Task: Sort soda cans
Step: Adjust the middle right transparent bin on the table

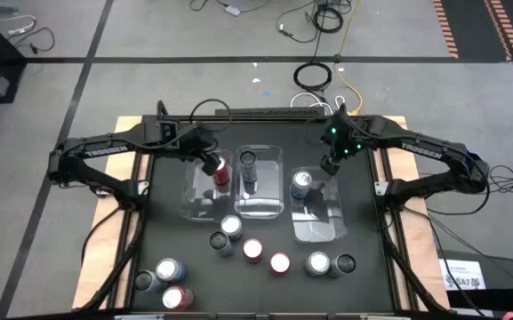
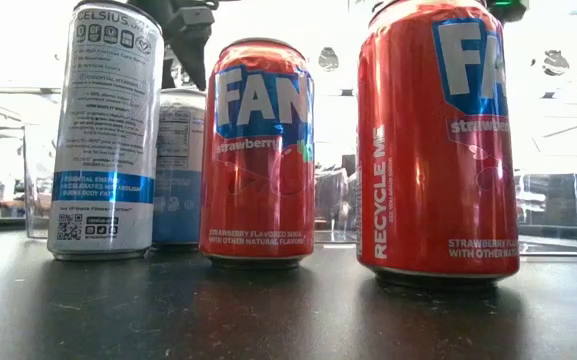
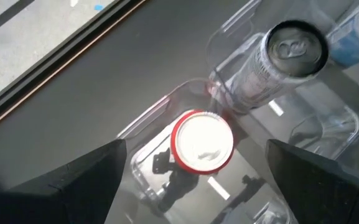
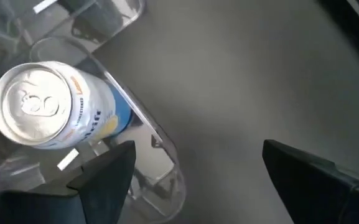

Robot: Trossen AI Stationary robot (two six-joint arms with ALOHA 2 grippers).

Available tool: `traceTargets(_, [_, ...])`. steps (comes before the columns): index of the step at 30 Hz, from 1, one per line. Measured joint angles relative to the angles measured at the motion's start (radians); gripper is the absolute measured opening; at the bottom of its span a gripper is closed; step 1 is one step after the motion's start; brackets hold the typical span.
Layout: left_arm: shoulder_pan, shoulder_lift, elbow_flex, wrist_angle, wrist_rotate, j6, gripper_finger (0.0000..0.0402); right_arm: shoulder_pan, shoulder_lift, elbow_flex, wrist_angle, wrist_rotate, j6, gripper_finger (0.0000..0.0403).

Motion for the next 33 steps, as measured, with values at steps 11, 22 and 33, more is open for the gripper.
traceTargets(11, [0.003, 0.0, 0.0, 0.017, -0.005, 0.0, 0.0393, -0.066, 0.094, 0.002, -0.071, -0.053, -0.251, 0.0344])
traceTargets(22, [0.003, 0.0, 0.0, 0.017, -0.027, -0.003, 0.0393, -0.058, 0.105, 0.002, -0.042, -0.156, -0.286, 0.0305])
traceTargets(33, [0.022, 0.0, 0.0, 0.017, -0.03, -0.001, 0.0393, -0.013, 0.221, 0.002, -0.035, -0.124, -0.354, 0.0301])
